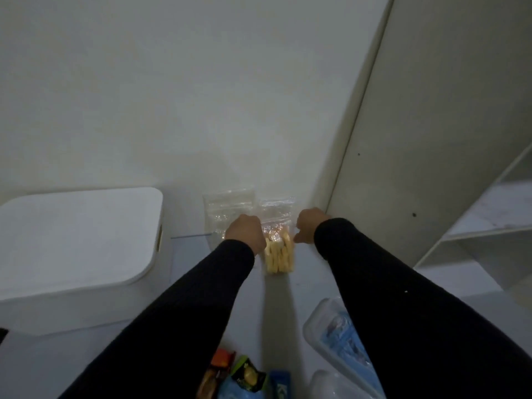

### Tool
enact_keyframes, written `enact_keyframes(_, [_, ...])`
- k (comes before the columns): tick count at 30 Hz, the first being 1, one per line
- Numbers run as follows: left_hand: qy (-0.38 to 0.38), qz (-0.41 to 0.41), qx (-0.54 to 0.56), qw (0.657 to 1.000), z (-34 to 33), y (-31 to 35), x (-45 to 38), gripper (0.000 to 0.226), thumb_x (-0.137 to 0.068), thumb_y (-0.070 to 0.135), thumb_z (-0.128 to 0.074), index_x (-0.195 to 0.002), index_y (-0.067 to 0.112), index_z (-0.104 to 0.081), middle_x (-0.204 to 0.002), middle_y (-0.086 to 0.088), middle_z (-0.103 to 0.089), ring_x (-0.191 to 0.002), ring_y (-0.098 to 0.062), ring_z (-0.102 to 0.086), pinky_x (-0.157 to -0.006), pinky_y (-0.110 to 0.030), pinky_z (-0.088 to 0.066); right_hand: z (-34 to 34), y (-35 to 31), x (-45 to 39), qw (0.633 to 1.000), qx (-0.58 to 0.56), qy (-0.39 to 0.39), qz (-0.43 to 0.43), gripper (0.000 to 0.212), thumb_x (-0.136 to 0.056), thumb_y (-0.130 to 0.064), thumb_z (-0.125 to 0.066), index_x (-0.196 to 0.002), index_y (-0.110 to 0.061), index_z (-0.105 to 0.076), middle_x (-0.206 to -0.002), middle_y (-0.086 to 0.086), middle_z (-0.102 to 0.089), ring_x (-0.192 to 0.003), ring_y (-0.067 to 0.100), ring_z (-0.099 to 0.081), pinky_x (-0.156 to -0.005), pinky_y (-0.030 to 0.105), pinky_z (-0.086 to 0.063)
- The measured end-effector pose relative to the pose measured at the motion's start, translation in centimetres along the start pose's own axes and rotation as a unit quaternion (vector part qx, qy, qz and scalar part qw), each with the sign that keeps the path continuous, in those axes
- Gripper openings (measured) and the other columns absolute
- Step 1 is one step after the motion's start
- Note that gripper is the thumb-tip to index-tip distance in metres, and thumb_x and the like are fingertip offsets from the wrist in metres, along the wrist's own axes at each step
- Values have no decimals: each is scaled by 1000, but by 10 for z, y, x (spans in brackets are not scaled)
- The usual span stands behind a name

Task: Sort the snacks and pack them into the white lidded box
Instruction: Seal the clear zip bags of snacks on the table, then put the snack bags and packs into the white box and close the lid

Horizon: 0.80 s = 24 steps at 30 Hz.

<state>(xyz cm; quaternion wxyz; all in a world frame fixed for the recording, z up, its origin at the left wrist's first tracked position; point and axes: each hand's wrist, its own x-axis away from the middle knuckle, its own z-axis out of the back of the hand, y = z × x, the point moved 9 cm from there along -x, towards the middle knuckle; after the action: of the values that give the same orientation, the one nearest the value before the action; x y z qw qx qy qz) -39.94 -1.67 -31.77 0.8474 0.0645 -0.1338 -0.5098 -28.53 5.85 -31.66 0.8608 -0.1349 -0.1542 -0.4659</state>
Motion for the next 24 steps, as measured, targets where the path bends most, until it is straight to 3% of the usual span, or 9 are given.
enact_keyframes(4, [18,-20,-26,999,43,-16,36,17,-87,11,-55,-99,2,-61,-102,-11,-61,-85,-22,-59,-68,-24,-44,26,-29,46,999,25,15,-12,40,-87,-28,-66,-114,2,-62,-117,12,-65,-103,25,-61,-79,27,-45])
enact_keyframes(7, [36,-15,-30,999,78,-40,66,9,-85,11,-57,-79,4,-56,-89,-10,-57,-75,-22,-55,-65,-24,-44,47,-61,78,999,23,47,-1,39,-87,-28,-66,-112,2,-62,-117,14,-65,-105,26,-62,-76,27,-44])
enact_keyframes(10, [62,5,-23,998,110,-77,95,25,-86,9,-52,-64,7,-42,-83,-7,-47,-72,-20,-50,-64,-24,-42,63,-101,104,997,21,77,16,38,-88,-28,-66,-112,1,-62,-117,13,-65,-107,26,-62,-78,27,-45])
enact_keyframes(17, [111,85,-19,990,159,-192,151,20,-85,7,-49,-67,7,-42,-87,-7,-47,-75,-22,-50,-63,-26,-42,66,-209,129,989,42,105,96,28,-87,-30,-63,-95,-4,-65,-111,12,-66,-96,25,-60,-75,28,-45])
enact_keyframes(20, [107,139,-21,984,159,-250,168,20,-85,7,-50,-66,7,-43,-87,-8,-50,-74,-22,-51,-60,-25,-41,50,-248,127,987,52,92,124,26,-88,-31,-61,-84,-6,-59,-113,13,-64,-87,23,-54,-74,28,-42])
enact_keyframes(24, [93,202,-7,975,148,-319,181,16,-85,10,-51,-70,7,-46,-88,-8,-53,-74,-22,-53,-61,-26,-42,30,-281,115,987,34,72,143,38,-88,-32,-60,-108,0,-62,-121,12,-61,-103,25,-58,-78,28,-43])
